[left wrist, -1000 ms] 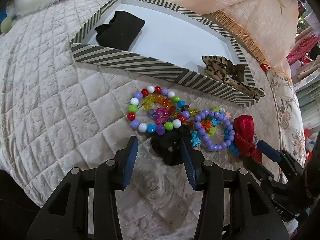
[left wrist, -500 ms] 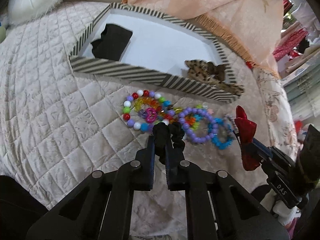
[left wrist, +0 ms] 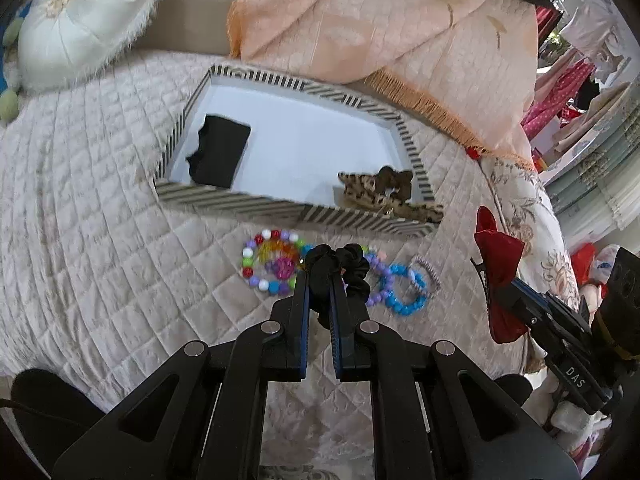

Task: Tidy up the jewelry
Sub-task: 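Grasp the black scrunchie with the left gripper while the right gripper lifts the red bow, then place the black scrunchie and red bow into the tray, opening both grippers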

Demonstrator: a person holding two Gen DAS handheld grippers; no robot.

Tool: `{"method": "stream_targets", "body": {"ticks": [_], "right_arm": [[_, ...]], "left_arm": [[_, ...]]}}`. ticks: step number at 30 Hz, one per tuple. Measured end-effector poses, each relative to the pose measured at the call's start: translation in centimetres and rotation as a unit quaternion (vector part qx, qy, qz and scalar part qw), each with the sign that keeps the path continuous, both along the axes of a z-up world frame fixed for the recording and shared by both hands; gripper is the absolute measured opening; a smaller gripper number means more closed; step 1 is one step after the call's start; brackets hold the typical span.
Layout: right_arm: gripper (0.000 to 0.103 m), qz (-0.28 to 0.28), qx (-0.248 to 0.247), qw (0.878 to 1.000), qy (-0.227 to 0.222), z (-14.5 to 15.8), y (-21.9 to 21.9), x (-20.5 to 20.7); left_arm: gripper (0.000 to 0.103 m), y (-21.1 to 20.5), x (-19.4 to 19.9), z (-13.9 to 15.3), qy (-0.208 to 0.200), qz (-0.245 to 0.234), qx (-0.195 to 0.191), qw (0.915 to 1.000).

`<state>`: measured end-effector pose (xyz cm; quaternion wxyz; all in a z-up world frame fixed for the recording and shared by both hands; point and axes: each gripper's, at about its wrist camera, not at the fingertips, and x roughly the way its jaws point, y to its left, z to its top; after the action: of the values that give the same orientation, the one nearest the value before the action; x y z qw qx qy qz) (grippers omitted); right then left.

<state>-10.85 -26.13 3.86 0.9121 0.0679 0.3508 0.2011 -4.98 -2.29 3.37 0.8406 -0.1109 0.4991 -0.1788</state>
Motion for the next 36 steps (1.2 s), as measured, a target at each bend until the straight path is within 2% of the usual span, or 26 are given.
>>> {"method": "stream_targets", "body": {"ticks": [6,18,29,36], "right_arm": [[0.013,0.002,-0.007,1.000,-0.012,0.9,0.6,0.7],[0.013,-0.009,-0.023,1.000,-0.013,1.5,0.9,4.0],[0.013,-0.013,-0.036,0.999,0.001,1.1,1.3,9.8],[0.013,-0.012,-0.048,0.999,0.017,0.4,1.5,14.5]], "left_arm": [[0.008,-0.3,0.6,1.5,-0.026,0.006,0.024,0.9993],[0.008,-0.9,3.5,1.9,-0.053,0.017,0.072,0.9958],[0.008,-2.2,7.8,0.8,-0.066,0.023,0.110,0.9915],[0.008,-3.0,11.0,-0.6,-0.052,0.027,0.109,0.9923]]}}
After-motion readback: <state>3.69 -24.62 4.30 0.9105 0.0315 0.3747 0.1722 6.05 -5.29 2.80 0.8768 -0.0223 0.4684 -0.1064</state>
